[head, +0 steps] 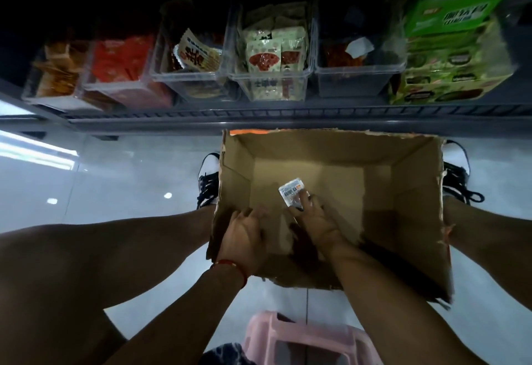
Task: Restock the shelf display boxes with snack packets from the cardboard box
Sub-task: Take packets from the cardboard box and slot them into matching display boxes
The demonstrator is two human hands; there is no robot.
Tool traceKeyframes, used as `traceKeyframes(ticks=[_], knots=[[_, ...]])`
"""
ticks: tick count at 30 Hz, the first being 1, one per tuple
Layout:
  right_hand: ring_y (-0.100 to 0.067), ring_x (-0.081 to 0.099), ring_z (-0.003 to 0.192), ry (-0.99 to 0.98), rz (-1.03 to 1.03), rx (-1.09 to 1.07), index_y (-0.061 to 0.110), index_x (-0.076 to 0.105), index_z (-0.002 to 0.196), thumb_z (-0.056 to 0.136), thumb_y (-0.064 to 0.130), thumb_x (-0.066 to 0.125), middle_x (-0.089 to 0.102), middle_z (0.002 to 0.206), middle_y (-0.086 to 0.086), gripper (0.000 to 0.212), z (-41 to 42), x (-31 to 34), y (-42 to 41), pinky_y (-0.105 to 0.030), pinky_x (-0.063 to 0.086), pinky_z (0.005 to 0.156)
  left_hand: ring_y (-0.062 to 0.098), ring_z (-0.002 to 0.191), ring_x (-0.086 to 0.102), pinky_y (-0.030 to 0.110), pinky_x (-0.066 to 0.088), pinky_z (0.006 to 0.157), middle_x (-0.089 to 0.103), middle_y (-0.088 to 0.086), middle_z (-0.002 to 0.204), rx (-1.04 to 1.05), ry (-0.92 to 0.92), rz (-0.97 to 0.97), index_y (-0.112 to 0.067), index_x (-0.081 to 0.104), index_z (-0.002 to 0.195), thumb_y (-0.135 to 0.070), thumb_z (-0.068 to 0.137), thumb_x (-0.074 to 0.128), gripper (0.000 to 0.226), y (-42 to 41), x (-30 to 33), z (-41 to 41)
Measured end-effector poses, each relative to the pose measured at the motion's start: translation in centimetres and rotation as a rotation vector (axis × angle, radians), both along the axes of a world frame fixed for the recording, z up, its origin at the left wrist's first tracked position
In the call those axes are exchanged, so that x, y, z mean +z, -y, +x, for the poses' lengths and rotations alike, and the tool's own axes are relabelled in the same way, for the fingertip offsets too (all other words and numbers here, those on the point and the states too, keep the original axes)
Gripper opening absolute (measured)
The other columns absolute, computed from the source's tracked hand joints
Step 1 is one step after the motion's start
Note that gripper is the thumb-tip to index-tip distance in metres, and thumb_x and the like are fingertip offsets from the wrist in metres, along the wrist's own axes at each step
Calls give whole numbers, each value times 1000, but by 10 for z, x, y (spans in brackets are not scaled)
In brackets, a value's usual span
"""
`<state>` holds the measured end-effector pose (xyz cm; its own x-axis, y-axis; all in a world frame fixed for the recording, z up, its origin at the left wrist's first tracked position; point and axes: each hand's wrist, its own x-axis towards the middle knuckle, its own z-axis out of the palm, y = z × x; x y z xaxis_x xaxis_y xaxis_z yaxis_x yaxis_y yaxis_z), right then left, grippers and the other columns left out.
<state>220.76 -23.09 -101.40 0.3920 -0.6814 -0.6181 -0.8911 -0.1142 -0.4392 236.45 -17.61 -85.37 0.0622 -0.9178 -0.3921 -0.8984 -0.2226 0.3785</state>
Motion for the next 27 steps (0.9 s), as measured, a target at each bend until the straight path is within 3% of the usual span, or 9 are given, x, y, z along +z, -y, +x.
traceKeyframes(ticks=[1, 4, 7, 9, 12, 15, 18, 21, 27], knots=[[-50, 52, 116, -36, -172, 61, 26, 64, 129, 84, 25, 78, 30, 151, -30, 48, -6, -7, 2, -53, 56, 82, 38, 96, 59, 39, 48, 87, 71, 15, 104, -2, 4, 2, -9, 64, 113, -10, 80, 47, 37, -2, 1, 1], [-44, 30, 142, -123, -80, 264, 23, 42, 150, 103, 25, 48, 11, 164, -23, 47, -23, 0, 7, -46, 40, 110, 34, 101, 57, 41, 52, 88, 69, 11, 108, 13, 13, -12, -13, 62, 115, -10, 83, 45, 36, -6, 4, 5], [-37, 34, 144, -68, -92, 226, 18, 30, 157, 105, 40, 42, 31, 161, -15, 57, -39, 6, 1, -42, 31, 115, 33, 101, 57, 45, 54, 84, 68, 11, 108, 14, 5, -39, -14, 60, 114, -8, 86, 50, 31, -9, 11, 8], [-33, 43, 139, -41, -119, 277, 14, 42, 150, 107, 38, 39, 41, 156, -12, 50, -50, 4, -2, -38, 35, 112, 34, 100, 58, 47, 55, 83, 68, 11, 109, 15, -1, -54, -14, 61, 114, -7, 86, 53, 30, -12, 14, 9], [-22, 58, 115, -85, -128, 222, 20, 59, 123, 107, 31, 39, 57, 142, -10, 28, -60, 16, -7, -29, 46, 99, 31, 98, 59, 44, 56, 82, 68, 10, 105, 50, -4, -65, -16, 63, 112, -2, 85, 57, 31, -12, 15, 11], [-30, 47, 134, -148, -168, 340, 19, 45, 146, 104, 34, 42, 43, 153, -11, 44, -68, 14, -9, -37, 39, 110, 30, 96, 60, 39, 54, 80, 68, 9, 101, 53, -4, -61, -17, 63, 111, -1, 83, 55, 34, -8, 14, 9], [-34, 26, 148, -146, -195, 389, 34, 34, 154, 100, 60, 39, 23, 163, -11, 61, -61, 18, -7, -45, 28, 117, 29, 101, 60, 34, 49, 83, 68, 9, 108, 55, -13, -92, -16, 63, 117, -1, 87, 54, 35, -5, 18, 3], [-31, 8, 154, -127, -193, 469, 42, 21, 157, 103, 33, 50, 3, 169, -7, 63, -56, 12, -4, -46, 23, 118, 26, 106, 56, 34, 49, 85, 65, 8, 117, 18, -11, -76, -17, 60, 121, -4, 91, 52, 34, -4, 18, -1], [-31, 27, 145, -133, -310, 553, 28, 41, 147, 95, 31, 61, 32, 157, -4, 56, -60, 3, 3, -44, 30, 109, 25, 114, 55, 33, 47, 94, 65, 7, 123, 41, -9, -13, -17, 60, 125, -7, 92, 56, 34, -3, 15, -3]])
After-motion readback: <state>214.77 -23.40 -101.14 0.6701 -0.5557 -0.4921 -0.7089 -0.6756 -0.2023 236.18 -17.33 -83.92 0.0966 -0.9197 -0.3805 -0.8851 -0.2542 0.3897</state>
